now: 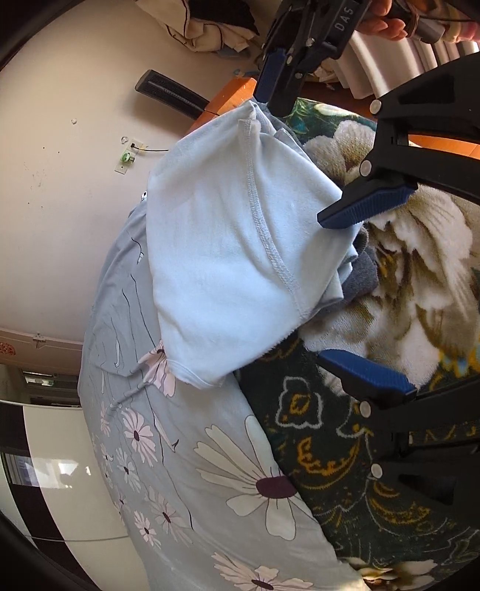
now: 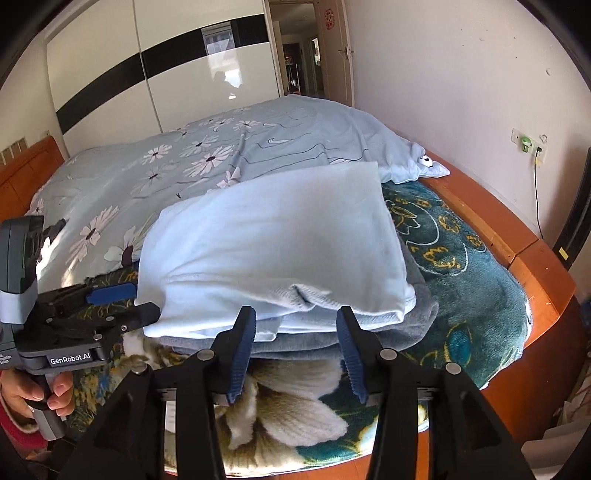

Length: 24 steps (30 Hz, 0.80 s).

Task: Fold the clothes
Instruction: 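Open both grippers and withdraw them from the stacked clothes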

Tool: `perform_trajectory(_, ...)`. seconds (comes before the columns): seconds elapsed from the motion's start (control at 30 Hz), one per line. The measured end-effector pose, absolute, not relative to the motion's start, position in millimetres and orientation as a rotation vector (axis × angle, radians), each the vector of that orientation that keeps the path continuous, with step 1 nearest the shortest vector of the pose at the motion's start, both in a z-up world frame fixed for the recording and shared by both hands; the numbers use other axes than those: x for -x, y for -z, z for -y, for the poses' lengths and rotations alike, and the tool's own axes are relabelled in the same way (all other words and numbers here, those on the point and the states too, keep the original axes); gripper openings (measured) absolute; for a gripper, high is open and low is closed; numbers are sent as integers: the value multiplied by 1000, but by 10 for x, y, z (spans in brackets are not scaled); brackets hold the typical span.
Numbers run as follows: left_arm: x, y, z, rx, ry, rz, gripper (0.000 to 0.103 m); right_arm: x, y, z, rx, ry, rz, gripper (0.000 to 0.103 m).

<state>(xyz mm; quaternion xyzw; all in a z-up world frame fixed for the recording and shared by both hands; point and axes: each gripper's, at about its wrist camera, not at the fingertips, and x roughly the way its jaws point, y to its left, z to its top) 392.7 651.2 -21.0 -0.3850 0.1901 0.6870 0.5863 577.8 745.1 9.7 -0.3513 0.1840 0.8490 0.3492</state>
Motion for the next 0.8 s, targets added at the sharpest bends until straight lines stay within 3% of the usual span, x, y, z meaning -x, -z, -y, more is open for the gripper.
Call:
perform_trajectory(0.07,-3911,200,-6460,896,-1616,-430,89,-5731,-68,-7385,938,-2176,-446,48)
perform_trajectory(0.2,-3857,140,-6359,879,-1629,-380,103,-5696,-15,-7320,956,-2149,-476,64)
perform_trajectory(0.4,-3875,30,-6250,819,-1656,-359,103,-5668,47,-7245,955,-2123,-532,86)
perform_trajectory(0.63,-3993,-24,-6130,769,-1680,-410,103,-5666,88,-7110,958,-2084,-584,86)
perform_trajectory(0.73,-4011,-44,-6083,774,-1687,-424,103,-5676,46,-7046,952,-2065,-575,97)
perform_trajectory(0.8,-4009,-65,-6048,784,-1696,-434,103,-5683,16,-7004,947,-2053,-568,99)
